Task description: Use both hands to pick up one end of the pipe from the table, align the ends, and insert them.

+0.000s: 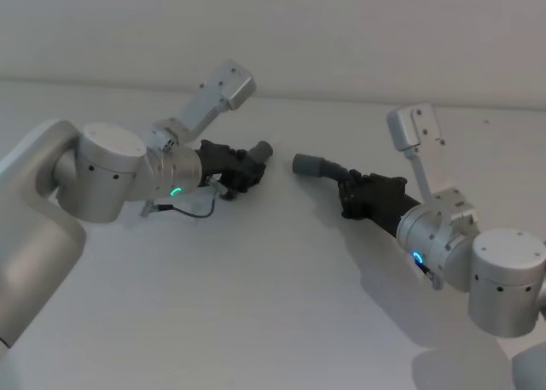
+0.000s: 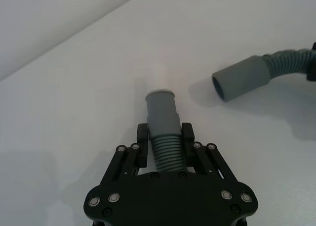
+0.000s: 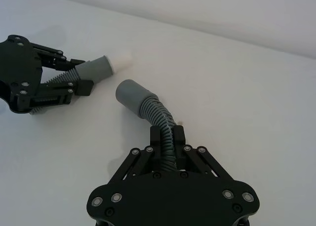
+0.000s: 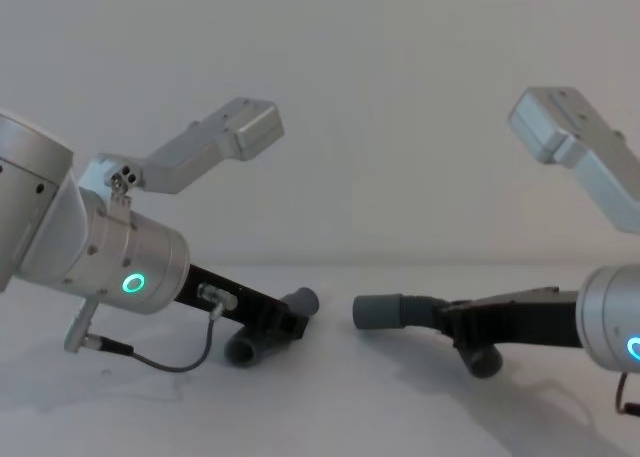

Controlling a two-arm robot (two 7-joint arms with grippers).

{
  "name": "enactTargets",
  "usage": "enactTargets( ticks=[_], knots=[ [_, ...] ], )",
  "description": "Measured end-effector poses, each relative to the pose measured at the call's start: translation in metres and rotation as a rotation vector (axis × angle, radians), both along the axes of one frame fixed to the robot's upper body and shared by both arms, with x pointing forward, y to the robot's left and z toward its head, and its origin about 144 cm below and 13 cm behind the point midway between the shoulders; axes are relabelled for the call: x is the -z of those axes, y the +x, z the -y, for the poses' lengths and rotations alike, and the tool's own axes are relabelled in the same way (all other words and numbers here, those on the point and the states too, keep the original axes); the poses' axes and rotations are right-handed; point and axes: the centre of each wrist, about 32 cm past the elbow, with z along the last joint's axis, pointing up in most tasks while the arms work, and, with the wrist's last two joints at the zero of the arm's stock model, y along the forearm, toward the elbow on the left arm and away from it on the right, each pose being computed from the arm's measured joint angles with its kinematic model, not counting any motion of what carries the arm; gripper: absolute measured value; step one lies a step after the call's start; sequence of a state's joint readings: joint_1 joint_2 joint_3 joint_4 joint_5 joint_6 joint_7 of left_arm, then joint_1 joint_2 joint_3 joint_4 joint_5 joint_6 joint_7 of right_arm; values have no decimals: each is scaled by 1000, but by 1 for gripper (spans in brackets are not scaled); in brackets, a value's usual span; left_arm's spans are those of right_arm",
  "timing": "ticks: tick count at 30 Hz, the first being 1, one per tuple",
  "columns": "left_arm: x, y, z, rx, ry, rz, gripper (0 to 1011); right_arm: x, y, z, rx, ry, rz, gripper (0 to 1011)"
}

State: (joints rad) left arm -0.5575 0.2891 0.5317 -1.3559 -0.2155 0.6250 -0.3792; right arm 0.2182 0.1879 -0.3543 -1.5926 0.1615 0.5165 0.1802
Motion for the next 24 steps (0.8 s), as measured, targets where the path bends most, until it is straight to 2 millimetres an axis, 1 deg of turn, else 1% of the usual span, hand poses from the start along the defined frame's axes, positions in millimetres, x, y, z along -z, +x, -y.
enactTargets(
  ticks=[7, 17, 24],
  knots=[
    [-7, 0, -4, 17, 40, 45, 370, -7, -2, 8, -7, -13, 39, 148],
    [-18, 1, -7, 74, 103, 112, 360, -15, -7, 26, -6, -57, 83, 144],
    [-25, 1, -10, 150, 157, 166, 356, -18, -10, 37, -7, -86, 110, 139]
  ],
)
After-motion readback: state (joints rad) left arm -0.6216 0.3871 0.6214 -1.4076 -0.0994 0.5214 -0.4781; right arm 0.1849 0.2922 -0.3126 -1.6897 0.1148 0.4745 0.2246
